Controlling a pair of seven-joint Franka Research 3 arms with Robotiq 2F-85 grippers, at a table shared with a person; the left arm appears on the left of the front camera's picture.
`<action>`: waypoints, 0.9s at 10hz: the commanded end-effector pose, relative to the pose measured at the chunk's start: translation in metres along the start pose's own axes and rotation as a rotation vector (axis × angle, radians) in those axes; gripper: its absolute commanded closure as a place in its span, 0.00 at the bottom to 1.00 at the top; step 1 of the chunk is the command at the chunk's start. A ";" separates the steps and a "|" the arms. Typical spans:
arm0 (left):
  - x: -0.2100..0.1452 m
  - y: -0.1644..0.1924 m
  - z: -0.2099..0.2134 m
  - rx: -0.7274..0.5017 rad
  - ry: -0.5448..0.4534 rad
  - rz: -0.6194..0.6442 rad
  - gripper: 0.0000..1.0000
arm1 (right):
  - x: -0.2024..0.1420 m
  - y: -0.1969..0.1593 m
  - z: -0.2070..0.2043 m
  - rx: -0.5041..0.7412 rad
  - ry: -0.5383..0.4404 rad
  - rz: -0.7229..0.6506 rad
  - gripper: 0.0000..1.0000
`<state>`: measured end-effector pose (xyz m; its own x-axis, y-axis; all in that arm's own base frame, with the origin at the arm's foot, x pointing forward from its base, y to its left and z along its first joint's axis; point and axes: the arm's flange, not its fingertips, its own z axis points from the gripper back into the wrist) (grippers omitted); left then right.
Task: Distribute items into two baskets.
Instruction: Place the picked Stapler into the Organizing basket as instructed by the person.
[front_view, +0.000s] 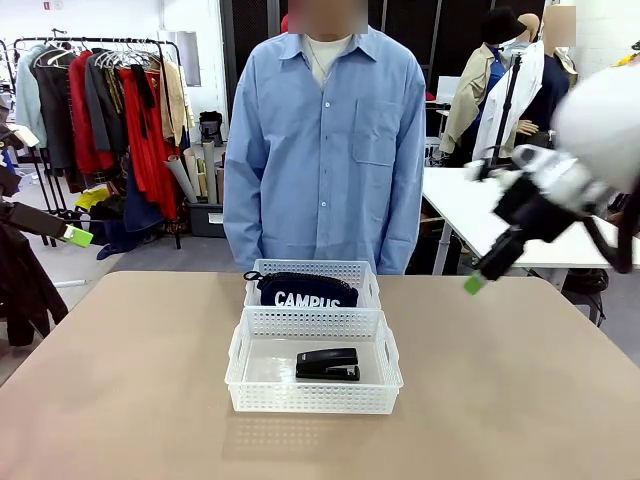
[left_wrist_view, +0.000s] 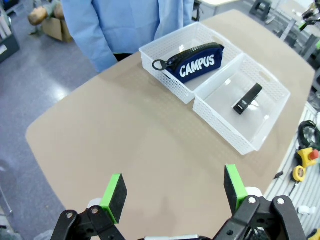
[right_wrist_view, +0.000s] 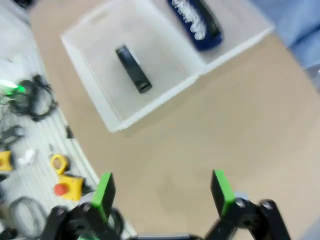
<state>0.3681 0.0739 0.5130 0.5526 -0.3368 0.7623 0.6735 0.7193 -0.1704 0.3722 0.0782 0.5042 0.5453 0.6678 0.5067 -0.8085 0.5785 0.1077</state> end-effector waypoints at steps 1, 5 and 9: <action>0.001 0.000 0.001 -0.005 -0.004 0.007 0.00 | -0.027 -0.018 0.031 -0.016 -0.098 0.003 0.00; 0.001 0.000 0.001 -0.005 -0.004 0.007 0.00 | -0.063 -0.048 0.076 -0.006 -0.261 -0.045 0.00; 0.001 0.000 0.001 -0.005 -0.004 0.007 0.00 | -0.079 -0.055 0.086 -0.007 -0.344 -0.085 0.00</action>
<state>0.3681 0.0739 0.5131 0.5528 -0.3372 0.7621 0.6736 0.7192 -0.1704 0.3565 -0.0434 0.5361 0.5322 0.4358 0.7258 -0.7496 0.6410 0.1648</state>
